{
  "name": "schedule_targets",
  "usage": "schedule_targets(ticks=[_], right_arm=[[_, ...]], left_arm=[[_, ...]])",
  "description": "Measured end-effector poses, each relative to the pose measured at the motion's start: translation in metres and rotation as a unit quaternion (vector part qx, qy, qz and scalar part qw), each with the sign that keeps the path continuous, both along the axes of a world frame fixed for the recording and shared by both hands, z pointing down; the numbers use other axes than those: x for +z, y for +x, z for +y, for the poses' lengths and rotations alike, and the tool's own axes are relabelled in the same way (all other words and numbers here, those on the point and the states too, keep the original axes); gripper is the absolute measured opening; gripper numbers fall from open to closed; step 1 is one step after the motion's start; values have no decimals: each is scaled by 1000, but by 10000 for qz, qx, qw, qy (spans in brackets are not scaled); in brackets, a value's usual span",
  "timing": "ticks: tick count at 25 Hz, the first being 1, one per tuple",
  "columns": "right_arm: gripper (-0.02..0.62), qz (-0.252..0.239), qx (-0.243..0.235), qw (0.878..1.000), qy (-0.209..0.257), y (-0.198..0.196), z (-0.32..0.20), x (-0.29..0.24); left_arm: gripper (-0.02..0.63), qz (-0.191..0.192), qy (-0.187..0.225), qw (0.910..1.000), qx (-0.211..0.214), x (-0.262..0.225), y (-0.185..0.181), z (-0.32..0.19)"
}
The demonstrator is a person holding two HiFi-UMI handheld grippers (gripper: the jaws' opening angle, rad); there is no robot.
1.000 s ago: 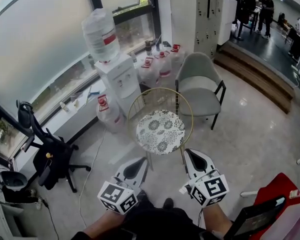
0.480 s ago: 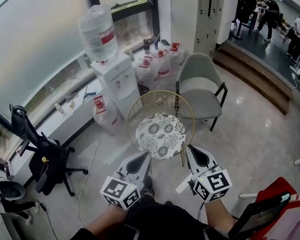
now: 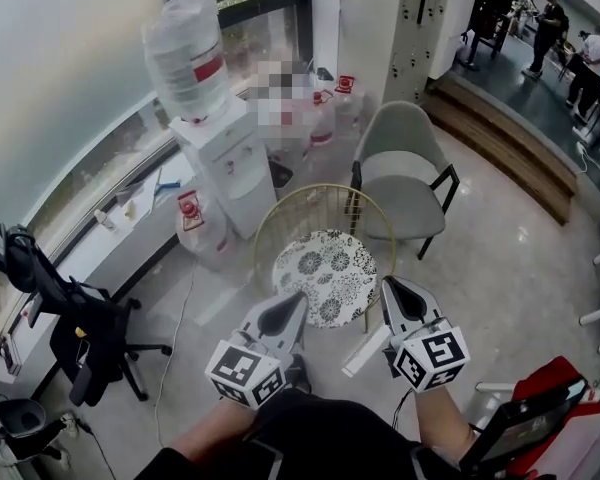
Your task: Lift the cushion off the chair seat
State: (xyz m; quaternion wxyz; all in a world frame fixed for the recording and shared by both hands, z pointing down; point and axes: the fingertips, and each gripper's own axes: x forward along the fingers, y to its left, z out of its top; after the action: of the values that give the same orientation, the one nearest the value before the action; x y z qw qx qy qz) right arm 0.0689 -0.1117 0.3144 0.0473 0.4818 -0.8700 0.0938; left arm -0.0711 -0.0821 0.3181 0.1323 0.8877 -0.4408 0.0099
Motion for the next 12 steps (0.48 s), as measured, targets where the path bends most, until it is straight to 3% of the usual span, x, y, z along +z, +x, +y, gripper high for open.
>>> schedule_targets(ticks=[8, 12], right_arm=[[10, 173, 342, 9991, -200, -18, -48, 19], [104, 317, 515, 9974, -398, -21, -69, 36]], left_arm=[[8, 48, -207, 9996, 164, 22, -37, -51], [8, 13, -355, 9990, 286, 36, -48, -71]])
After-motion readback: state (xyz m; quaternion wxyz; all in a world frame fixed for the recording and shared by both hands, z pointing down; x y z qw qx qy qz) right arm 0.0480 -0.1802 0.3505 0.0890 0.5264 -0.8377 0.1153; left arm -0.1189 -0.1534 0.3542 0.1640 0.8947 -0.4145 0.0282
